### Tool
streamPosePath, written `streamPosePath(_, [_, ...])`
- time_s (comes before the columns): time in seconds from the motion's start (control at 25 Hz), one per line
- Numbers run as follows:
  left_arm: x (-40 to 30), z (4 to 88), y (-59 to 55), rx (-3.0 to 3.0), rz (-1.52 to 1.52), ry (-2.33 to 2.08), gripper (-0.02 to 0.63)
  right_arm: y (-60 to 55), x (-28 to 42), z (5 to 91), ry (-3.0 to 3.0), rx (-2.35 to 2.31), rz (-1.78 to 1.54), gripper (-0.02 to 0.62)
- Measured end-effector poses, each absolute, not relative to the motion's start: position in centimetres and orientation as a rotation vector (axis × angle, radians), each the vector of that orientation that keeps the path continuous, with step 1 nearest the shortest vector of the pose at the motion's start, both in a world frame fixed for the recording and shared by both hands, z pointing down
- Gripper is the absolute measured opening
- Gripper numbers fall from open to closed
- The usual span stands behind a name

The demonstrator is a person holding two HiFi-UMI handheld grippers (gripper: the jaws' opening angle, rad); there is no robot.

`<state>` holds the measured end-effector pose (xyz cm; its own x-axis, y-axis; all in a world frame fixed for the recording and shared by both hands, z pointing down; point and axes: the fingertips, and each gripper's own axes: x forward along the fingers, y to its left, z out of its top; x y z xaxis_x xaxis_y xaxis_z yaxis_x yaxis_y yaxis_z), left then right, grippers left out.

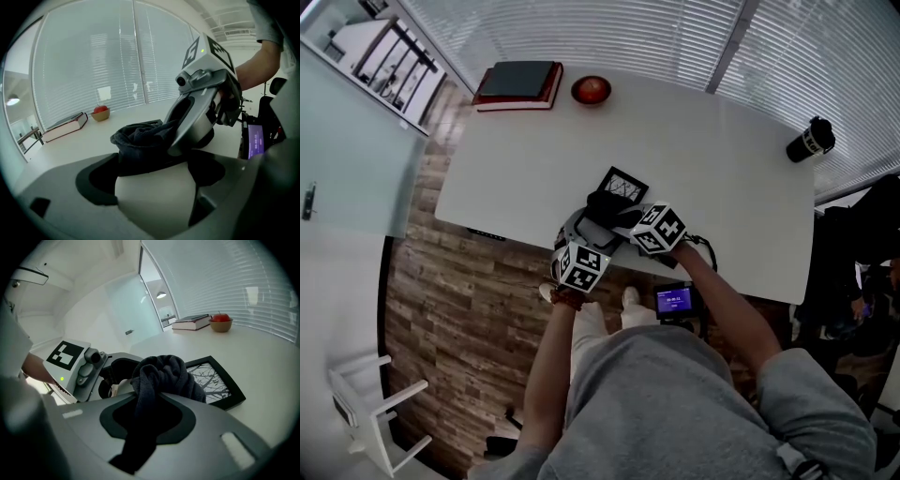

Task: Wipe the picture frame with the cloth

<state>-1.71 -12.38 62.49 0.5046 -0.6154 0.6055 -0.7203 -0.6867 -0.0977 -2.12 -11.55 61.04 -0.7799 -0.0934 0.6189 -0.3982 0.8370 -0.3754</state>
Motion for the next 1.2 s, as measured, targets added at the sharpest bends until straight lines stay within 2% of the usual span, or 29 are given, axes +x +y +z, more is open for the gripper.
streamPosePath(0.96, [-1.7,62.3,-12.6,2.591,0.933,-1.153,0.471,-9.9,-2.4,59.9,-2.423,0.273,0.833,0.083])
streamPosePath(1.2, [-1.7,62.4,-12.8,2.583,0.932,-1.152,0.471,-8.7,-2.8,54.7,-2.633,0.060,1.106,0.089])
